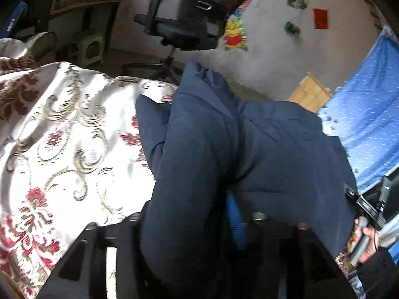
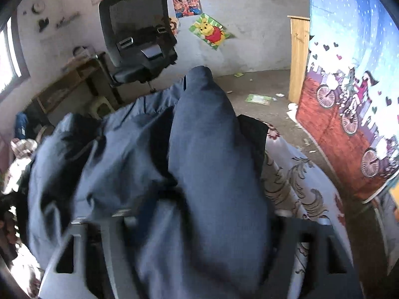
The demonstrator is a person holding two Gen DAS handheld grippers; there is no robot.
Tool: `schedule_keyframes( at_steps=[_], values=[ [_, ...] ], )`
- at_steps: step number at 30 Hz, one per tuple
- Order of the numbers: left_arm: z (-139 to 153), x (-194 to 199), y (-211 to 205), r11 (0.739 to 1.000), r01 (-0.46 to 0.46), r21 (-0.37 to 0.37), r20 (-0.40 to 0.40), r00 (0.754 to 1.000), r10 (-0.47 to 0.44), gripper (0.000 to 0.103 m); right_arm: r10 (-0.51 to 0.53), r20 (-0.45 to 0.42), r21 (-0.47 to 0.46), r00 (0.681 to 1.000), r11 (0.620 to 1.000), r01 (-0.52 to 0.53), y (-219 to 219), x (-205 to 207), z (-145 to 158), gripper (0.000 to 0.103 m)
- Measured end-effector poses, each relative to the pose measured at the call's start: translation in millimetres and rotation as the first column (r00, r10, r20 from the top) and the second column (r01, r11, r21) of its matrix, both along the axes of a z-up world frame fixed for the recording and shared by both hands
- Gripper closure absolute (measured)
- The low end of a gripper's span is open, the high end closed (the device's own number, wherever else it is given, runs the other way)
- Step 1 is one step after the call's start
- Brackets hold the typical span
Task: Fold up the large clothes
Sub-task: 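Lower the jacket bundle onto the bed and open both tools, then pull both tools back away from the folded jacket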
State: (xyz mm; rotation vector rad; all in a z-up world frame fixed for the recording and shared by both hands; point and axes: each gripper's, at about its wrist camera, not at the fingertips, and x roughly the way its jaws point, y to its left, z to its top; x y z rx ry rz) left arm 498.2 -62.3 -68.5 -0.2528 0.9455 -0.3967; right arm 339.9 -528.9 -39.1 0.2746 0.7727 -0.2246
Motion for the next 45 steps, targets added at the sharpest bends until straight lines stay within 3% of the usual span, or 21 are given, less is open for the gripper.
schedule_keyframes(
  at_steps=[2, 5, 8, 9, 10, 11, 13, 17, 26, 41, 45],
  values=[
    [2, -4, 2, 0.999, -0.029, 0.020, -0.006, 1.000, 0.029, 0.026, -0.012, -0.005, -0.026, 1.000, 1.000, 0.012, 4, -1, 7, 0.021],
    [12, -13, 2, 0.997, -0.068, 0.032, 0.028, 0.997, 0.067, 0.021, -0.023, 0.008, -0.046, 1.000, 0.999, 0.024, 5, -9, 17, 0.016],
    [25, -25, -4, 0.989, -0.109, 0.098, 0.086, 0.991, 0.101, 0.016, -0.038, 0.038, -0.071, 0.999, 0.997, 0.040, 7, -22, 26, 0.010],
    [28, -29, -6, 0.986, -0.114, 0.118, 0.100, 0.990, 0.103, 0.013, -0.041, 0.054, -0.081, 0.998, 0.996, 0.045, 9, -26, 32, 0.010],
    [33, -34, -9, 0.983, -0.122, 0.139, 0.119, 0.987, 0.105, 0.002, -0.046, 0.069, -0.095, 0.997, 0.994, 0.052, 10, -31, 37, 0.008],
    [39, -41, -11, 0.980, -0.134, 0.149, 0.156, 0.982, 0.111, 0.000, -0.049, 0.082, -0.109, 0.995, 0.992, 0.058, 13, -35, 41, 0.007],
    [51, -56, -16, 0.975, -0.151, 0.160, 0.222, 0.968, 0.113, 0.000, -0.051, 0.113, -0.139, 0.992, 0.988, 0.066, 20, -44, 53, 0.002],
    [75, -82, -31, 0.968, -0.159, 0.196, 0.319, 0.944, 0.090, 0.000, -0.041, 0.181, -0.178, 0.983, 0.981, 0.074, 36, -64, 81, 0.001],
    [124, -147, -50, 0.971, -0.151, 0.186, 0.453, 0.890, 0.051, 0.000, 0.004, 0.299, -0.175, 0.954, 0.983, 0.051, 74, -119, 120, 0.001],
    [168, -232, -46, 0.970, -0.172, 0.174, 0.564, 0.824, 0.045, 0.000, 0.057, 0.395, -0.182, 0.917, 0.983, 0.018, 115, -189, 152, 0.001],
    [172, -252, -44, 0.972, -0.171, 0.163, 0.571, 0.819, 0.049, 0.000, 0.071, 0.418, -0.196, 0.906, 0.980, 0.014, 126, -212, 157, 0.001]
  ],
)
